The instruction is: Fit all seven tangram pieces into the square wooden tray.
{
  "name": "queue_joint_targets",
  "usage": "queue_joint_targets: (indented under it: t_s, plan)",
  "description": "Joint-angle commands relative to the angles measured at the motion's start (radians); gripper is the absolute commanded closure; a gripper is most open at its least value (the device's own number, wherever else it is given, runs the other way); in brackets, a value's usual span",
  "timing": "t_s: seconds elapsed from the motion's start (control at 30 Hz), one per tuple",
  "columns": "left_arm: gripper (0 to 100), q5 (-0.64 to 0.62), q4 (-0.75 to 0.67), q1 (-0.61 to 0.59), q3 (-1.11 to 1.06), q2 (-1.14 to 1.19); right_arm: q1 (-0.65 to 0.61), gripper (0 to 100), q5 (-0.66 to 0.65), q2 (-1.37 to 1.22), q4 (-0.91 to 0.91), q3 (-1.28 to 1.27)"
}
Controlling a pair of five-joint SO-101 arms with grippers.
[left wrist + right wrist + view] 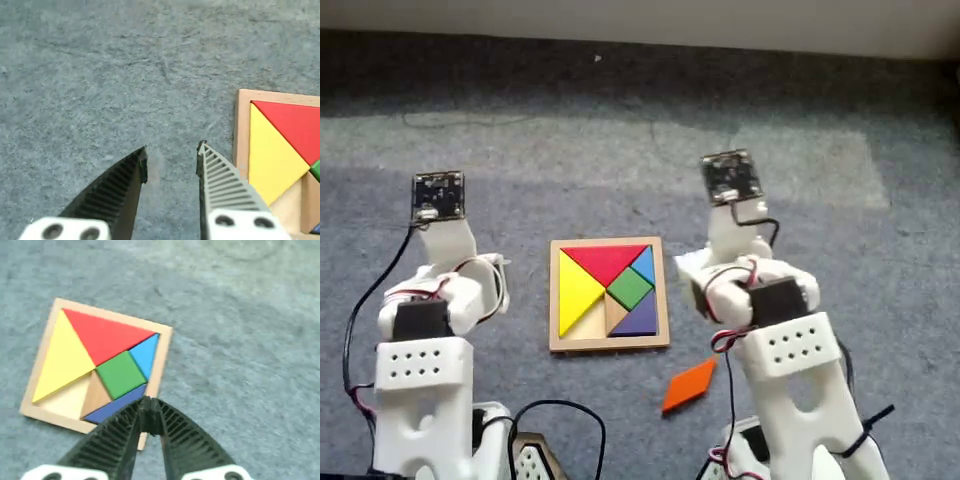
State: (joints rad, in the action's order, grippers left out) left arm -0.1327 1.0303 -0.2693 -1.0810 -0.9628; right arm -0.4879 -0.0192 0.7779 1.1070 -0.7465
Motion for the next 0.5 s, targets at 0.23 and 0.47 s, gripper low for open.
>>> queue_joint_targets:
  t_s: [0.23, 0.47]
  plan:
    - [83, -0.015, -0.216, -0.200, -0.133, -0.022, -0.332, 83.0, 0.158, -0.113, 0.015, 0.067]
    - [83, -0.015, -0.218, -0.203, -0.142, -0.022, -0.360, 75.9, 0.153, -0.472, 0.056, 0.254]
